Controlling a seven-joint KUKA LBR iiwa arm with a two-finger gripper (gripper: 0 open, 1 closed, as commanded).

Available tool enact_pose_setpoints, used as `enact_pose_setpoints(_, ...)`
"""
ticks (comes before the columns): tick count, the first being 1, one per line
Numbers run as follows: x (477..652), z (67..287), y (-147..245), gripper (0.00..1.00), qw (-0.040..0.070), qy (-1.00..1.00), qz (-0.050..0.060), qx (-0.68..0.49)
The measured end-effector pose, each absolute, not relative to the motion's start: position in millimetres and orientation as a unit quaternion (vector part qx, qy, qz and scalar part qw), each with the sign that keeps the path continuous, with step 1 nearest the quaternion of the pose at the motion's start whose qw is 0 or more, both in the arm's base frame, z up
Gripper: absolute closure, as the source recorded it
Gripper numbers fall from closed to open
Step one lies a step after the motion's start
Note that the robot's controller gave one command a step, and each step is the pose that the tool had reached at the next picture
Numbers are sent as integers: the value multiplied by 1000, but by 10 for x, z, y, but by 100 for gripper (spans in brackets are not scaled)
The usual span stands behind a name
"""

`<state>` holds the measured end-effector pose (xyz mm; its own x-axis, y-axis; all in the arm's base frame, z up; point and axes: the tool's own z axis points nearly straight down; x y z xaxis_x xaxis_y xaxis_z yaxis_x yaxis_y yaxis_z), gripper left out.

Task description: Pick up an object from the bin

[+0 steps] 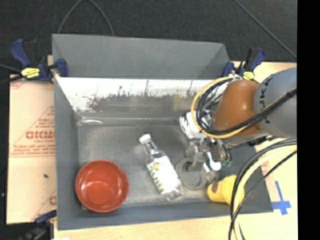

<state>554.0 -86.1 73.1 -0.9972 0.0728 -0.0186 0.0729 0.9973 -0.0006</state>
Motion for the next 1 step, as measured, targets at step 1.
enact_pose_setpoints(1, 5540, 732, -861, 100, 9, 999, -1, 36)
